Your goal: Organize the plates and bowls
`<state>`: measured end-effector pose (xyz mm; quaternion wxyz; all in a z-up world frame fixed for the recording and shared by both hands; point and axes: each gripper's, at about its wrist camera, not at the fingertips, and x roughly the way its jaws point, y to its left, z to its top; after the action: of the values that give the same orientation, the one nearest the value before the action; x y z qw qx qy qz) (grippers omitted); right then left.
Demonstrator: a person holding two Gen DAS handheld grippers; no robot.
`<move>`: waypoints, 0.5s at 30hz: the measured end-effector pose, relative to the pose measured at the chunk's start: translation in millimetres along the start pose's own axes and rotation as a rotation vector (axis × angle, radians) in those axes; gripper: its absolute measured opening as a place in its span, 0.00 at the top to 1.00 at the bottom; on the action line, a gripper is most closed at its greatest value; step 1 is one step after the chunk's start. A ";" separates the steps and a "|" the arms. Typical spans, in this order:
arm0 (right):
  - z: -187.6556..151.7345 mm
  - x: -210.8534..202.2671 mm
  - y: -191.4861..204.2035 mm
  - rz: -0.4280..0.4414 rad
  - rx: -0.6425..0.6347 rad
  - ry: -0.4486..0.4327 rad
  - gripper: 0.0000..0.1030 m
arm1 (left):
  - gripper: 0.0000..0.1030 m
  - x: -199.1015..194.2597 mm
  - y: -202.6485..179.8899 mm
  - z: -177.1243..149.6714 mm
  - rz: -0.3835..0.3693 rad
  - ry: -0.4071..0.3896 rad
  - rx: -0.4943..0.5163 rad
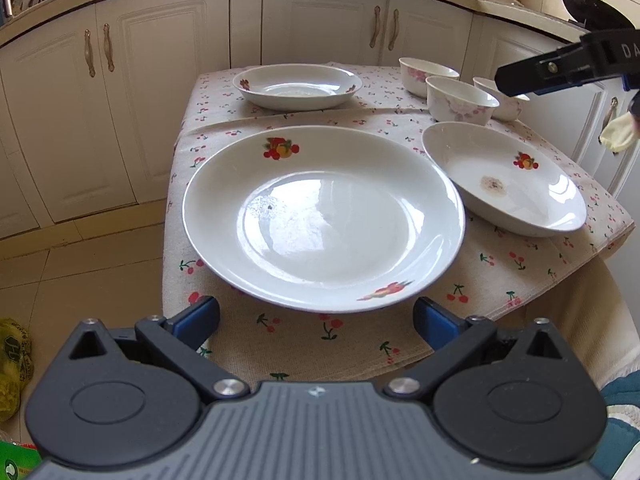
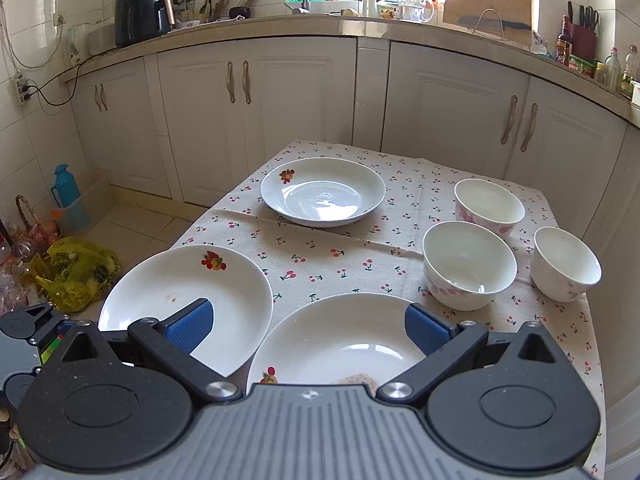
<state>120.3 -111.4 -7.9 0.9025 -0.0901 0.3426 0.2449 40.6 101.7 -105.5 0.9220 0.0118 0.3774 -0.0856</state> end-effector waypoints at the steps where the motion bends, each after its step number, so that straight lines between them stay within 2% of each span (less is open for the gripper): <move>1: 0.7 2.9 0.5 0.003 -0.002 0.006 0.00 | 0.00 0.9 -1.1 -0.3 0.010 -0.002 0.016; 10: 10.7 31.9 5.4 0.034 -0.043 0.050 0.00 | 0.00 2.6 6.1 -0.2 -0.001 -0.016 0.017; 15: 15.4 50.4 10.8 0.089 -0.091 0.075 0.00 | 0.00 1.4 7.6 -1.3 -0.013 -0.027 0.029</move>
<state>156.3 -77.8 -29.7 0.8722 -0.1250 0.3683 0.2967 42.0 109.1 -107.7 0.9263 0.0215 0.3634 -0.0973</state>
